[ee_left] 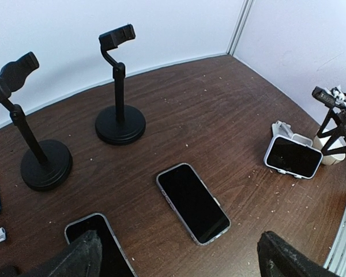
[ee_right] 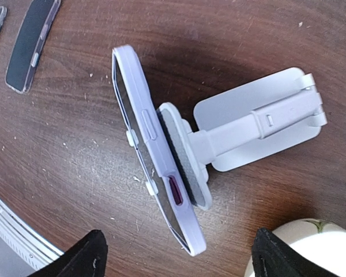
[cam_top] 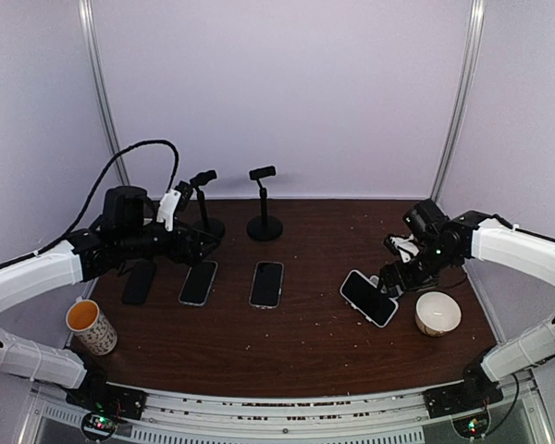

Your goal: Remove the phone from the phone stand

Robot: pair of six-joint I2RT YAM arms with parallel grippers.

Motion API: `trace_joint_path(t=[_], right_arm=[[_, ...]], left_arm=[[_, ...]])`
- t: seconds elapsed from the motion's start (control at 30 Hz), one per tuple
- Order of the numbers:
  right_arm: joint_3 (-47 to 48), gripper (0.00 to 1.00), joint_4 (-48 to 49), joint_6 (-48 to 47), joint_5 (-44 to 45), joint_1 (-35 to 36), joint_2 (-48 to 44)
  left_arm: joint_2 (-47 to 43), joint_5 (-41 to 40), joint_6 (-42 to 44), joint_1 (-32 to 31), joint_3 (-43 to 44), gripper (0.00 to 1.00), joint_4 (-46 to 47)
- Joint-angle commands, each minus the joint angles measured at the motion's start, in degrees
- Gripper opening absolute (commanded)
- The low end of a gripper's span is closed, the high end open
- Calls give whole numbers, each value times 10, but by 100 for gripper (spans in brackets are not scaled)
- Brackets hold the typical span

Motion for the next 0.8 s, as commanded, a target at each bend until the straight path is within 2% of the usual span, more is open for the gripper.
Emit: trace_joint_path(t=[0.0, 0.4, 0.63, 0.77], right_arm=[[-21, 87, 31, -7, -34, -9, 25], [-32, 61, 22, -16, -73, -10, 26], [-39, 42, 26, -18, -100, -8, 28], [-38, 38, 22, -16, -103, -5, 23]], left_arm=[[2, 5, 3, -2, 19, 98, 37], [23, -1, 5, -2, 19, 98, 45], [35, -2, 5, -3, 22, 98, 45], [37, -3, 5, -2, 21, 98, 44]])
